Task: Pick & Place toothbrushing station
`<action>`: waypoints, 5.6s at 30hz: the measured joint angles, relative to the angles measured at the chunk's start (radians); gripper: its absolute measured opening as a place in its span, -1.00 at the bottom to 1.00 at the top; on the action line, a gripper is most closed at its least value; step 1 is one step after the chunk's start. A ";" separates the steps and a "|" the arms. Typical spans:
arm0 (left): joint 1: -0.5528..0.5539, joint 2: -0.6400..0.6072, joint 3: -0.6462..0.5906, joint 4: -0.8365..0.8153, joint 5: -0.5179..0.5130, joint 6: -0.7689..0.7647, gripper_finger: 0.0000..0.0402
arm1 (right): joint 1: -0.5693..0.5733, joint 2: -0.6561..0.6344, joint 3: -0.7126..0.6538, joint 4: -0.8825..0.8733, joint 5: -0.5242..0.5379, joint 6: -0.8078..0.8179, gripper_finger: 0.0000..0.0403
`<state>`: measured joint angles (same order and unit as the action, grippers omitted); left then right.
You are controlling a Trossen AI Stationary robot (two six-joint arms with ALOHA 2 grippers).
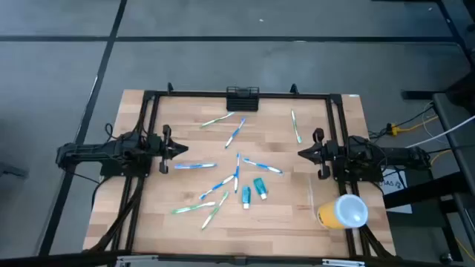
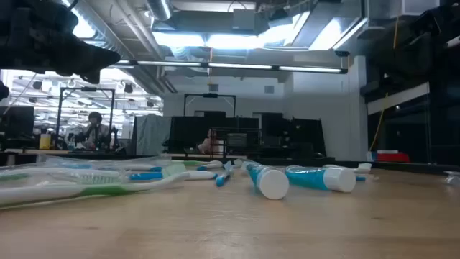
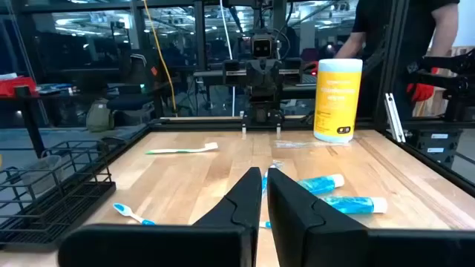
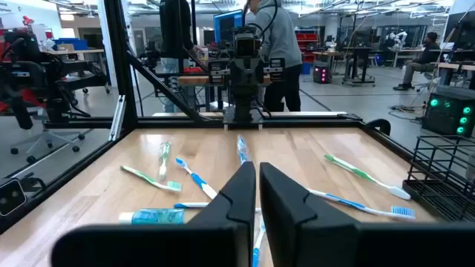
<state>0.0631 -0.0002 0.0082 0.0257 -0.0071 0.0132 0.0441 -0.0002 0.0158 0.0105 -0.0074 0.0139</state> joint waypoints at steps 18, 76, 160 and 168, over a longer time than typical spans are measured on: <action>0.000 0.000 0.000 0.000 0.000 0.000 -0.90 | 0.000 0.000 0.000 0.000 0.000 0.000 -0.88; 0.000 0.000 0.000 0.000 0.000 0.000 -0.90 | -0.001 0.000 0.000 0.006 -0.005 0.146 -0.88; -0.192 1.044 1.343 -0.884 -1.054 0.328 -0.90 | 0.095 0.893 1.056 -1.584 -0.171 0.368 -0.88; -0.391 0.954 1.389 -0.735 -1.067 0.051 -0.90 | 0.095 1.075 0.976 -1.500 0.019 -0.319 -0.88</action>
<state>-0.3276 0.9534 1.3975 -0.7093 -1.0736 0.0644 0.1394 1.0750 0.9917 -1.4895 0.0118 -0.3046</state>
